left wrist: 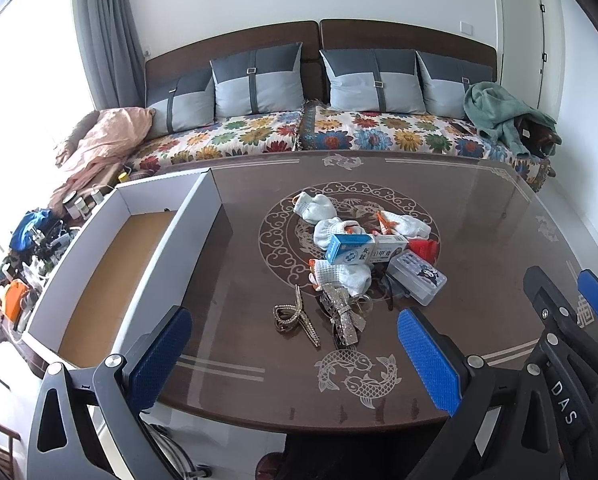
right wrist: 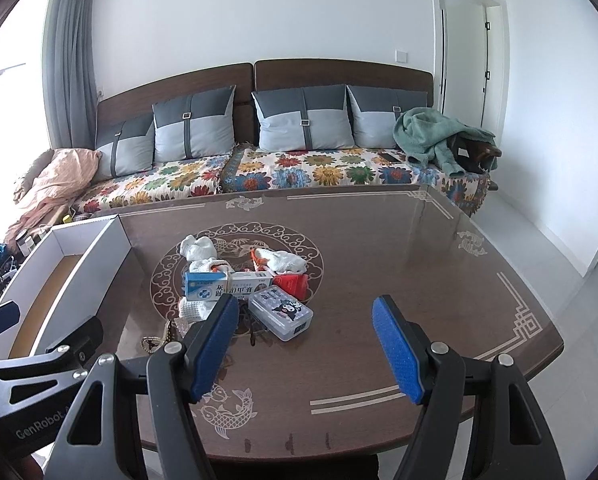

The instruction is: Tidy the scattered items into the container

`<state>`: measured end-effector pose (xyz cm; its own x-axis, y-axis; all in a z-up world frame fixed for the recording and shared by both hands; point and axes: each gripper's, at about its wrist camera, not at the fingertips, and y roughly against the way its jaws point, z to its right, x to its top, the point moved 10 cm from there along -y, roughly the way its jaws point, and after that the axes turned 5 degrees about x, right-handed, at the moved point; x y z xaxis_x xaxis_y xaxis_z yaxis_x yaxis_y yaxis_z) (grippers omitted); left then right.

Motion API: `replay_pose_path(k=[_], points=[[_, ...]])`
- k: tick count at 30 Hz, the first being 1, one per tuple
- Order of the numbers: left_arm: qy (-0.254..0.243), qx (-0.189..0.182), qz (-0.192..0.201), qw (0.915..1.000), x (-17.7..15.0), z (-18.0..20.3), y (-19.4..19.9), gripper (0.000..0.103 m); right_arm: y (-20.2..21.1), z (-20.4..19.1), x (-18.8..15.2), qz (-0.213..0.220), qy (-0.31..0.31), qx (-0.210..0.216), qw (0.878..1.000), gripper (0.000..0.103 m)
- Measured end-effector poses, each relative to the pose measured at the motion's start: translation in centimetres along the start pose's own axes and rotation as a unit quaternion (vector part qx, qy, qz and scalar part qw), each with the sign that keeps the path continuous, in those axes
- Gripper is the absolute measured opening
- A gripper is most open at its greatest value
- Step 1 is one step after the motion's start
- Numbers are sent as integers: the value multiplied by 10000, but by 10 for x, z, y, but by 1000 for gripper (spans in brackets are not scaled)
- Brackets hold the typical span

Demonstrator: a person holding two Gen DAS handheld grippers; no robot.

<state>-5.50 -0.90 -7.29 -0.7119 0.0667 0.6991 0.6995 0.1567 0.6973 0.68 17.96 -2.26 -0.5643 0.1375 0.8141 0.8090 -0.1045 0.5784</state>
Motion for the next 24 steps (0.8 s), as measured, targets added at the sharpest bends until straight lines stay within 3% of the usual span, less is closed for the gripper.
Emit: replay_pose_path(k=[7, 24], points=[[247, -150, -308, 9991, -10, -6, -10, 103, -5, -7, 4, -164, 160, -1, 9997, 71], [239, -166, -476, 9984, -17, -3, -16, 103, -13, -14, 14, -431, 542, -430, 9967, 71]])
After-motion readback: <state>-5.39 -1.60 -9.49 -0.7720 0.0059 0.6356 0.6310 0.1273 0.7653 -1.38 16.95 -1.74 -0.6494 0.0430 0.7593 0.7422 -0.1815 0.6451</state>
